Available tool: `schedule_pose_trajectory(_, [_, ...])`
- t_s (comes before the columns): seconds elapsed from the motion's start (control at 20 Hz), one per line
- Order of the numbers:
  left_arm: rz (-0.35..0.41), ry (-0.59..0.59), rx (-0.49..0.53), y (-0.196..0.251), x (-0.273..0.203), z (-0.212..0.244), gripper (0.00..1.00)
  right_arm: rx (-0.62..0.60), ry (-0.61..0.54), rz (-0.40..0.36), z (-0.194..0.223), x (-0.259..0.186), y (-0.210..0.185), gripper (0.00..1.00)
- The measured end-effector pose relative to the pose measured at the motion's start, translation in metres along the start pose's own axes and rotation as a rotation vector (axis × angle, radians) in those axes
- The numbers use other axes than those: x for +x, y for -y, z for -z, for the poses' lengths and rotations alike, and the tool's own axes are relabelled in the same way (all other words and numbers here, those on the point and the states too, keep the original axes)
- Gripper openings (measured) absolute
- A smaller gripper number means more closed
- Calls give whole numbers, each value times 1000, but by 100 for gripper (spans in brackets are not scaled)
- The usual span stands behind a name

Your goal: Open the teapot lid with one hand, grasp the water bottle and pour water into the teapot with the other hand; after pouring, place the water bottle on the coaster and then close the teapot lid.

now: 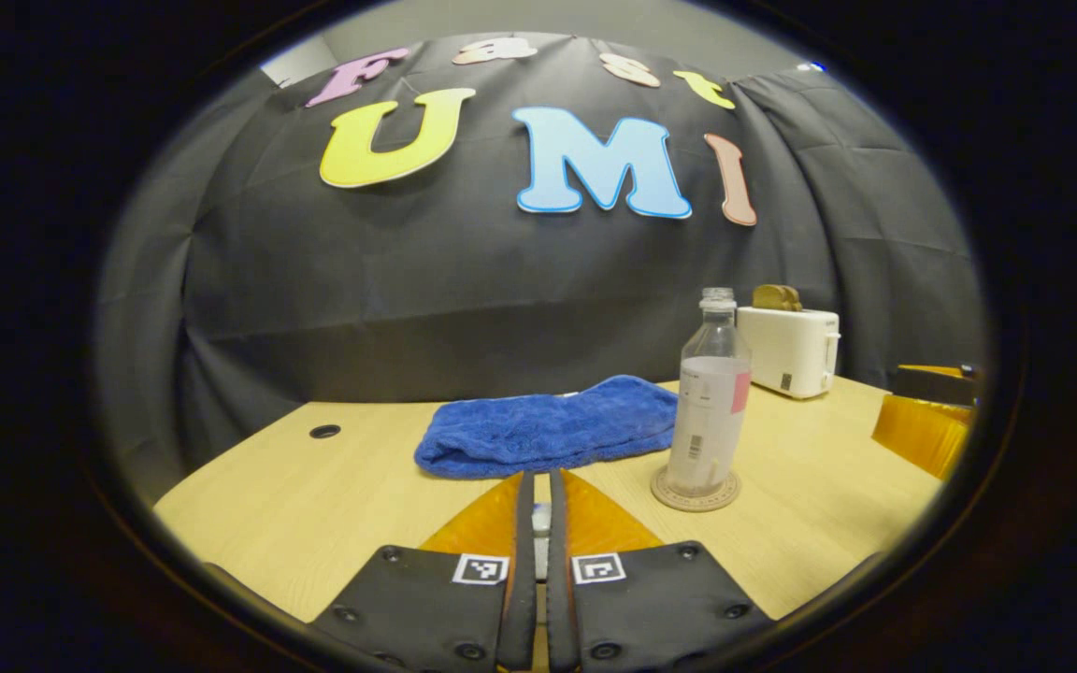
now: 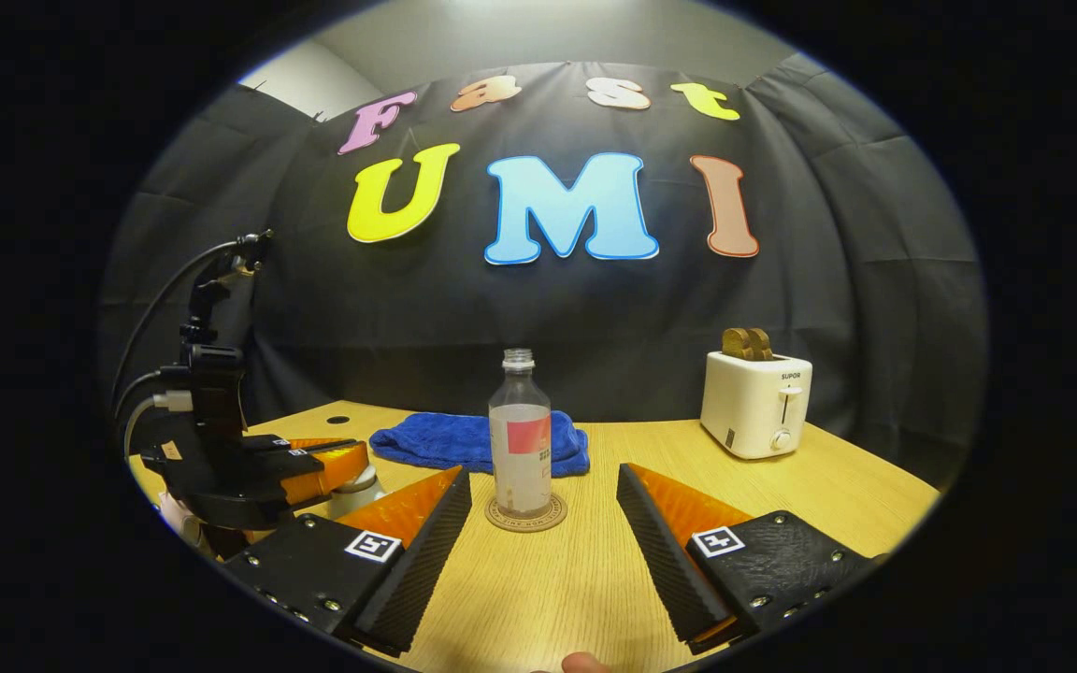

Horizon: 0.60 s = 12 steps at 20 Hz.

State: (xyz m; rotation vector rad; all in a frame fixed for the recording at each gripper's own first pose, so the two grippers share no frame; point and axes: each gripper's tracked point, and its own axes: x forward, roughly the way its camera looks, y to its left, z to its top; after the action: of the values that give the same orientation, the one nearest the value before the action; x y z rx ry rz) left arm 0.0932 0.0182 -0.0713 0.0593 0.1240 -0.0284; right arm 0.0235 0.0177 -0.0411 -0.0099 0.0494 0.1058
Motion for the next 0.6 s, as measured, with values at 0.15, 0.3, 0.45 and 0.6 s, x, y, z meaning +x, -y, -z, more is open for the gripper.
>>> schedule_pose_trajectory(0.15, [9, -13, -10, 2, 2, 4, 16, 3, -3, 4, 0, 0, 1, 97])
schedule_pose_trajectory(0.3, [0, -5, -3, 2, -3, -3, 20, 7, -7, 7, 2, 0, 2, 97])
schedule_pose_trajectory(0.45, [0, 14, -6, 2, -12, -12, 20, 11, -9, 13, 1, 1, 4, 97])
schedule_pose_trajectory(0.6, [14, 26, -30, 7, -28, -22, 20, 8, -6, 16, -1, -2, 3, 97])
